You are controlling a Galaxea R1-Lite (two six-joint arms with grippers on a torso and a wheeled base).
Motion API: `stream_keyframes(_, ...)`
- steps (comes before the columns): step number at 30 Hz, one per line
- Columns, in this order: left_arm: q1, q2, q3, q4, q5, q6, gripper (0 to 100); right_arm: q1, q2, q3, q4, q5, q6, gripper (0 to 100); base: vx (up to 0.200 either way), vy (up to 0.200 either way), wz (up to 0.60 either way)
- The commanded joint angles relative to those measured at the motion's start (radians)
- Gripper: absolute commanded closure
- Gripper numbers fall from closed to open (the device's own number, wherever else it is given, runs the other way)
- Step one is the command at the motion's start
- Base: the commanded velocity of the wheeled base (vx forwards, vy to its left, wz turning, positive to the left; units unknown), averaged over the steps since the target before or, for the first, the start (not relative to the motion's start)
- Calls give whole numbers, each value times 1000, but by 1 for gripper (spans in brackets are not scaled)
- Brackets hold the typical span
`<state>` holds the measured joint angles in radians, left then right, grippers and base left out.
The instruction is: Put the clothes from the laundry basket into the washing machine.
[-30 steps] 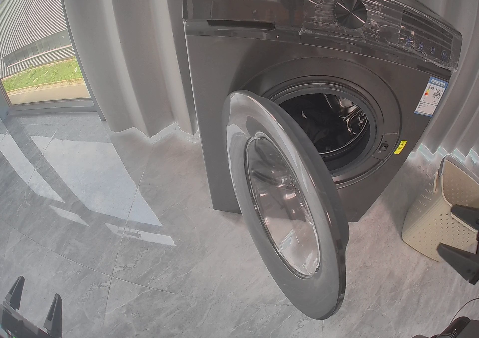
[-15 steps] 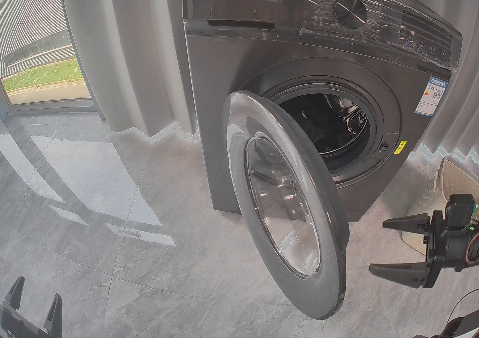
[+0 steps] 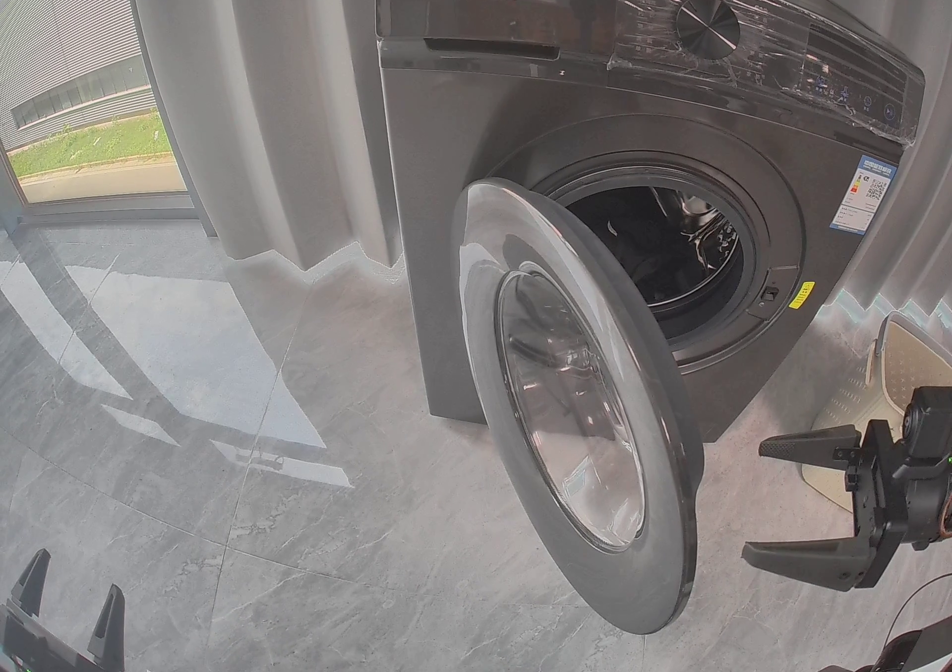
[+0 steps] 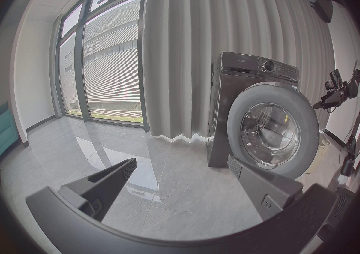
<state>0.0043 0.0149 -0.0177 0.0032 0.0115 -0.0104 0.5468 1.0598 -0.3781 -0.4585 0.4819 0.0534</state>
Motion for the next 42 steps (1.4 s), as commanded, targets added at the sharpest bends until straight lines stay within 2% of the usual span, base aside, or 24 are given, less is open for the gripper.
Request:
stream_keyframes(1,0,-15,18,0,1,0,0,4,-18,10,-11,0,-1,0,0,0,0)
stream_keyframes(4,0,-15,18,0,1,0,0,7,16,13,-15,0,-20,0,0,0,0)
stream_keyframes(9,0,-15,18,0,1,0,0,5,100,13,-57,-3,-78,0,0,0,0)
stream_keyframes(13,0,-15,18,0,1,0,0,13,160,11,-103,-6,-79,0,0,0,0)
stream_keyframes(16,0,-15,18,0,1,0,0,61,203,16,-127,-16,-84,0,0,0,0)
stream_keyframes(19,0,-15,18,0,-1,0,0,119,216,7,-127,-49,-86,0,0,0,0)
stream_keyframes(26,0,-15,18,0,-1,0,0,177,310,-21,-134,-49,-75,0,0,0,0)
stream_keyframes(33,0,-15,18,0,-1,0,0,170,385,-33,-229,-59,-78,0,0,0,0)
stream_keyframes(35,0,-15,18,0,1,0,0,162,417,-38,-259,-69,-76,0,0,0,0)
stream_keyframes(38,0,-15,18,0,1,0,0,151,447,-31,-305,-114,-73,0,0,0,0)
stream_keyframes(42,0,-15,18,0,-1,0,0,119,434,-25,-325,-121,-72,0,0,0,0)
